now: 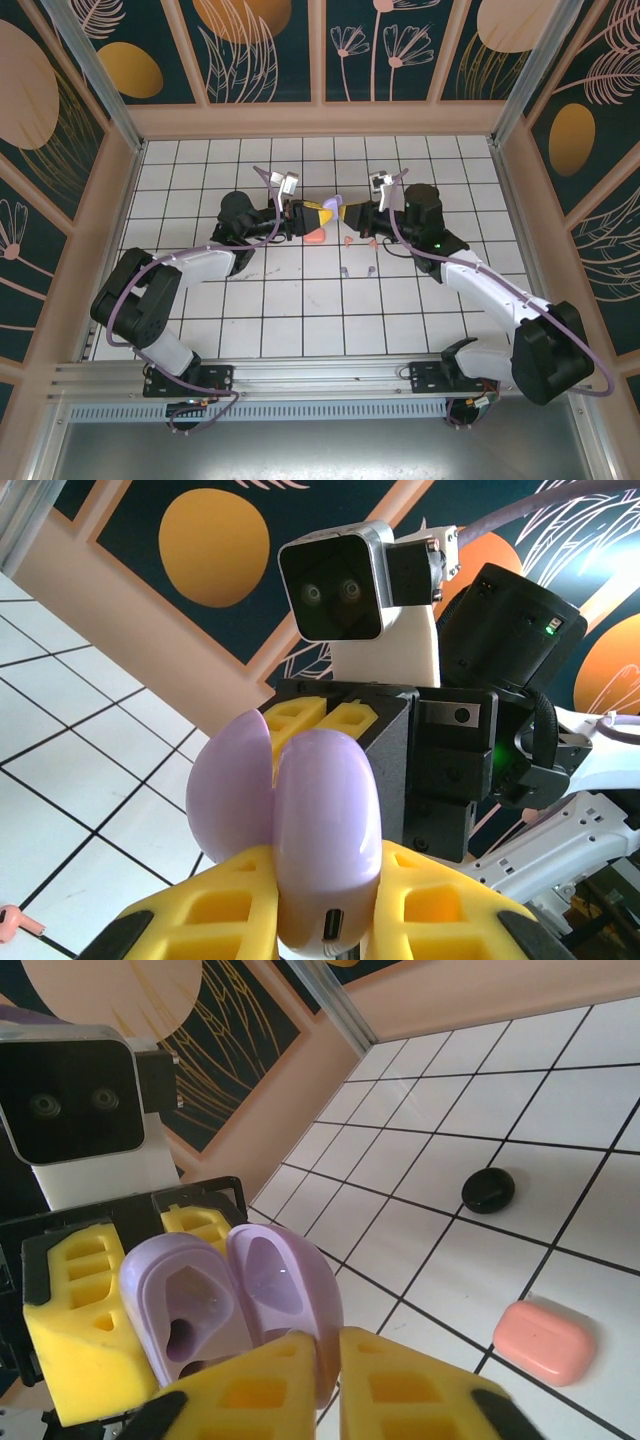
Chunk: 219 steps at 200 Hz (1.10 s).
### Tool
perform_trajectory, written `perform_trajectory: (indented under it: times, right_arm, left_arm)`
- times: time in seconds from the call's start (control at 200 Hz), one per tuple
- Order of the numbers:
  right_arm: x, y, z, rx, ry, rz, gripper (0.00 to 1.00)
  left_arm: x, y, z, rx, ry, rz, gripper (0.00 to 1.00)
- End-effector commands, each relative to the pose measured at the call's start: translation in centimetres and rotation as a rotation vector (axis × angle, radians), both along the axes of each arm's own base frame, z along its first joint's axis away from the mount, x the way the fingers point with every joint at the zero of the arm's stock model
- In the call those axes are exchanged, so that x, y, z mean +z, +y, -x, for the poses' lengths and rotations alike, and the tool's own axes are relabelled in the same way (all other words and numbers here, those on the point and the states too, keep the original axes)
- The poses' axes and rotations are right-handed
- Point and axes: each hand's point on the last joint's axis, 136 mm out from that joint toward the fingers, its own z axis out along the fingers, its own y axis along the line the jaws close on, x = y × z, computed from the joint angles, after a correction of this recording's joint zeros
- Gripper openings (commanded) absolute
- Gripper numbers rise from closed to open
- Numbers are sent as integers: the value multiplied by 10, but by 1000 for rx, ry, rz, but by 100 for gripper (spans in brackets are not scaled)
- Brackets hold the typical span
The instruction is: Insert wireless bluetooth earbuds into charging case
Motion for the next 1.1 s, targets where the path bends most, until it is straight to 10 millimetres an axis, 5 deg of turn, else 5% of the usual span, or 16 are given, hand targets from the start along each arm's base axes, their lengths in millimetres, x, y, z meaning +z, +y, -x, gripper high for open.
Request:
perform_trajectory:
  times: [0.0, 0.24, 0.39, 0.546, 1.091]
  right_arm:
    - [27, 6, -7, 3, -68, -33, 5]
    - [27, 3, -10, -28, -66, -21, 0]
    - [21, -9, -21, -127, -46, 30, 0]
    - [9, -27, -33, -228, -15, 140, 0]
    - [-7, -59, -42, -273, -140, 586, 0]
  left_arm:
    - [2, -2, 13, -58, -25, 13, 0]
    - [-2, -2, 4, -13, -10, -3, 0]
    - [-7, 2, -12, 105, -10, -39, 40]
    - [-2, 12, -28, 228, -77, -104, 57]
    - [-21, 11, -36, 75, -290, -520, 76]
